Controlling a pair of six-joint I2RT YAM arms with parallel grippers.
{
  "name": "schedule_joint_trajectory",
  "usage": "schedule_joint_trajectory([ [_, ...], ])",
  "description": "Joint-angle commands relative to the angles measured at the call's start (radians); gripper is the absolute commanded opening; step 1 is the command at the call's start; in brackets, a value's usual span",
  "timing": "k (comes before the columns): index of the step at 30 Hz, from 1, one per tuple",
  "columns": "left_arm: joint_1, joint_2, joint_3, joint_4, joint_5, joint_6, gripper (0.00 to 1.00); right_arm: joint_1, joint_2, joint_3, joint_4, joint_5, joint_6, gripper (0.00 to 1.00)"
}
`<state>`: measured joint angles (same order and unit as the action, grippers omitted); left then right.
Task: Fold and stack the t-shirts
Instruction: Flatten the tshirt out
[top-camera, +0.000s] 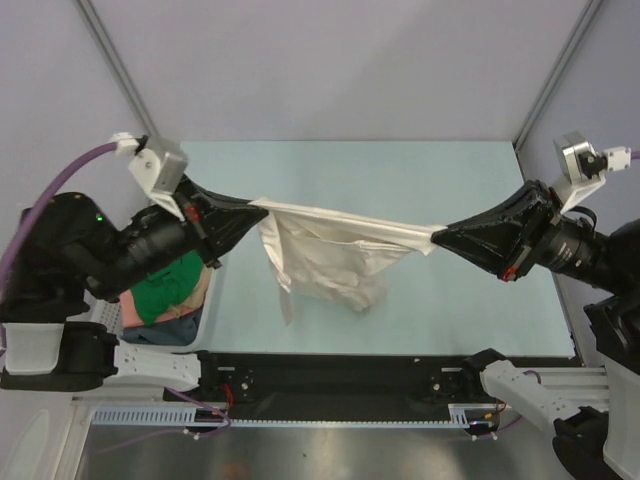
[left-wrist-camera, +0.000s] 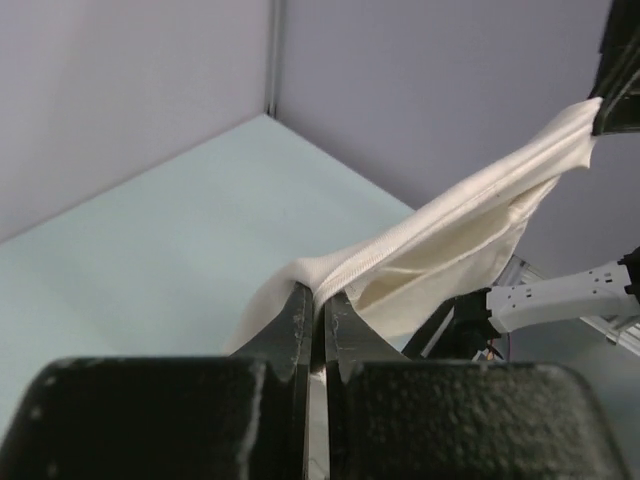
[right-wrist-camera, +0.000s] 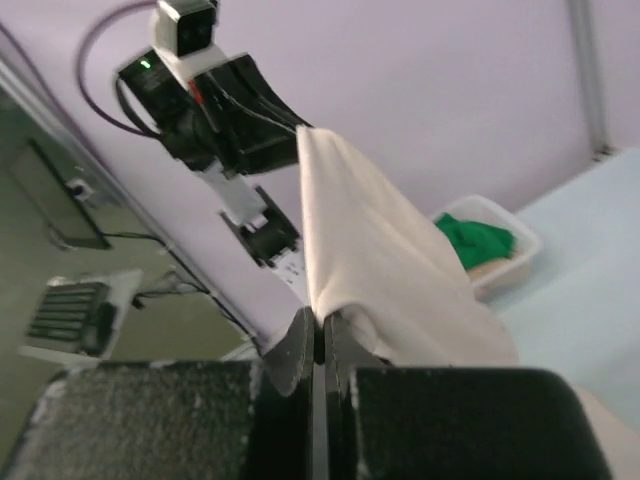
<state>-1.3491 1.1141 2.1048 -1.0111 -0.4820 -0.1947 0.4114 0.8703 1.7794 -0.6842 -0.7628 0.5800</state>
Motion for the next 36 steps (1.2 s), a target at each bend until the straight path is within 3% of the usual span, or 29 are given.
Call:
schedule_joint_trajectory([
  [1,0.036,-0.144,0.069,0.075,-0.185,0.191,0.0,-0.069,-0.007,0.053,0.26,-0.263,0.232,0.0],
  [2,0.036,-0.154,0.069,0.103,-0.194,0.217,0.0,-0.094,0.002,0.096,0.252,-0.285,0.195,0.0],
  [3,0.036,-0.167,0.049,0.135,-0.196,0.237,0.0,-0.161,0.039,0.153,0.033,-0.241,0.122,0.0],
  [5,0.036,-0.168,0.012,0.251,-0.178,0.302,0.0,-0.232,0.07,0.199,-0.111,-0.144,-0.013,0.0],
  [7,0.036,-0.114,0.001,0.316,-0.197,0.354,0.0,-0.292,0.073,0.125,-0.092,-0.086,-0.023,0.0],
  [9,0.036,-0.064,0.052,0.327,-0.306,0.389,0.0,-0.296,0.085,0.026,0.0,-0.009,0.02,0.0],
  [12,0.036,-0.036,0.031,0.499,-0.444,0.512,0.0,-0.296,0.136,0.053,0.023,0.033,0.014,0.0],
  [16,0.036,-0.131,-0.023,0.64,-0.443,0.58,0.0,-0.296,0.188,0.124,-0.026,-0.004,-0.02,0.0],
  [19,0.036,-0.198,-0.006,0.62,-0.362,0.554,0.0,-0.284,0.168,0.025,0.234,-0.191,0.189,0.0],
  [20,0.034,-0.192,0.013,0.602,-0.347,0.554,0.0,-0.251,0.135,-0.018,0.438,-0.213,0.272,0.0],
  [23,0.036,-0.165,0.113,0.516,-0.334,0.587,0.0,-0.15,0.104,-0.106,0.65,-0.28,0.478,0.0],
  [26,0.036,-0.155,0.06,0.583,-0.381,0.698,0.0,-0.079,0.088,-0.107,0.626,-0.332,0.508,0.0],
  [27,0.036,-0.145,-0.015,0.671,-0.41,0.743,0.0,-0.059,0.072,-0.11,0.608,-0.349,0.511,0.0],
  [28,0.034,-0.137,-0.073,0.75,-0.44,0.875,0.0,-0.056,0.062,-0.116,0.58,-0.399,0.508,0.0],
  [29,0.036,-0.128,-0.145,0.857,-0.501,0.961,0.0,-0.057,0.056,-0.135,0.448,-0.424,0.445,0.0],
  [30,0.036,-0.091,-0.269,1.073,-0.512,1.042,0.0,-0.063,0.055,-0.129,0.304,-0.44,0.351,0.0],
  [31,0.053,-0.064,-0.31,1.148,-0.512,1.145,0.0,-0.072,0.065,-0.108,0.108,-0.378,0.227,0.0],
  [32,0.086,-0.028,-0.33,1.18,-0.498,1.143,0.0,-0.077,0.079,-0.053,-0.277,-0.287,-0.043,0.0],
  [33,0.126,0.018,-0.315,1.125,-0.465,1.106,0.0,-0.077,0.108,-0.051,-0.402,-0.186,-0.116,0.0],
  [35,0.304,0.14,-0.286,0.98,-0.37,0.852,0.0,-0.077,0.119,-0.078,-0.596,0.194,-0.196,0.0],
  [36,0.365,0.176,-0.281,0.882,-0.242,0.759,0.0,-0.077,0.115,-0.145,-0.612,0.338,-0.209,0.0],
])
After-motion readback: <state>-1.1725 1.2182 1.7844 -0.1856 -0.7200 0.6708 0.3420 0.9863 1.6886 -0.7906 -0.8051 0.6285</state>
